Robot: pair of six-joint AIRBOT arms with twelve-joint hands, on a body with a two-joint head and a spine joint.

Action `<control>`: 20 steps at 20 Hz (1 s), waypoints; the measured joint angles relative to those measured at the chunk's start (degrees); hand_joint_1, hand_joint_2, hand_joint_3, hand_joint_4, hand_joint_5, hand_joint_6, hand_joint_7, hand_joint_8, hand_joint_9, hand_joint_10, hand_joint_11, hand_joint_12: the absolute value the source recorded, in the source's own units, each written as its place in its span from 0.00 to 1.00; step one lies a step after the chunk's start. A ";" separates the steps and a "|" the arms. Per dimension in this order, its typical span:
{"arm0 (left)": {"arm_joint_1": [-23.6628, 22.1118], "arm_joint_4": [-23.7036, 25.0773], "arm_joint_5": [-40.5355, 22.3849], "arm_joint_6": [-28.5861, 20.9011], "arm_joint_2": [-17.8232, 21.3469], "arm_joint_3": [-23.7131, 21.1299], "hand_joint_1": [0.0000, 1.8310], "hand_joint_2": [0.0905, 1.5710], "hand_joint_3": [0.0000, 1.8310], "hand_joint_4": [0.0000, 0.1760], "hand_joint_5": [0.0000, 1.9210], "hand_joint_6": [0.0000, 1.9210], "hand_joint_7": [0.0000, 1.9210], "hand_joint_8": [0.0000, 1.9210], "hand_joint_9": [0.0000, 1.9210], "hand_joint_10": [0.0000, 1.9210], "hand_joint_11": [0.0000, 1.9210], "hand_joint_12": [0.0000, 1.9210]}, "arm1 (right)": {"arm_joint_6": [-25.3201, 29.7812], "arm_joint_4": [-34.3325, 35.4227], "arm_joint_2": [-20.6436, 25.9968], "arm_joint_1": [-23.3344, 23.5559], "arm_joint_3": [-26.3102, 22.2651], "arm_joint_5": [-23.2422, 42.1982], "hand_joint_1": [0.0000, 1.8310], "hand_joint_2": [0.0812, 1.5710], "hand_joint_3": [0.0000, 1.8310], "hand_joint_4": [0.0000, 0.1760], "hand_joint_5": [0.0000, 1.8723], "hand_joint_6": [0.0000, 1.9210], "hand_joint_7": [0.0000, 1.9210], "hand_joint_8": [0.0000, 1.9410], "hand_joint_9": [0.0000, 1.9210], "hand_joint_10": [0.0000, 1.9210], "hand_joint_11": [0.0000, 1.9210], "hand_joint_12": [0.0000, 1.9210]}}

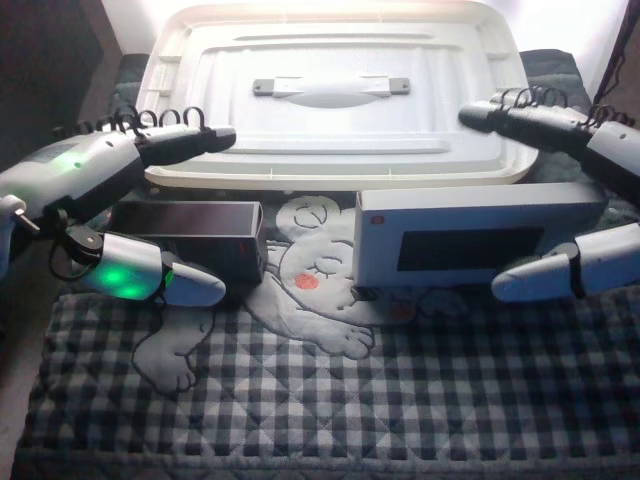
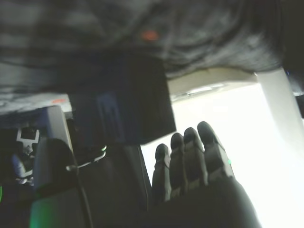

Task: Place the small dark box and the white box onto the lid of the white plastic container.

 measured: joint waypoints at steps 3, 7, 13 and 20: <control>-0.11 -0.17 0.81 0.02 -0.35 0.59 0.53 0.45 0.00 0.00 0.24 0.00 0.27 0.00 0.24 0.01 0.00 0.44 | 0.15 -0.15 -0.13 0.00 0.00 0.07 0.69 0.60 0.01 0.00 0.55 0.35 0.67 0.09 0.58 0.03 0.39 0.47; -0.13 0.44 1.03 0.79 -0.42 0.59 0.76 0.59 0.00 0.00 0.60 0.18 0.68 0.11 0.63 0.32 0.45 0.60 | 0.35 -1.03 -0.15 0.00 -0.02 0.44 0.70 0.66 0.00 0.00 0.67 0.13 0.54 0.61 0.50 0.83 0.40 1.00; -0.94 -0.04 0.44 1.53 -0.48 1.31 0.77 0.64 0.00 0.00 0.57 0.34 0.62 0.34 0.56 0.52 0.38 0.75 | 0.55 -0.87 -0.15 0.00 -0.02 0.59 0.71 0.62 0.00 0.00 0.70 0.13 0.66 0.34 0.57 0.53 0.44 0.79; -7.45 0.17 -5.73 1.53 -0.46 2.54 0.76 0.65 0.00 0.00 0.57 0.28 0.60 0.39 0.54 0.60 0.37 0.76 | 0.42 -2.19 0.35 3.63 1.95 2.49 0.71 0.63 0.00 0.00 0.69 0.11 0.61 0.47 0.56 0.70 0.49 0.93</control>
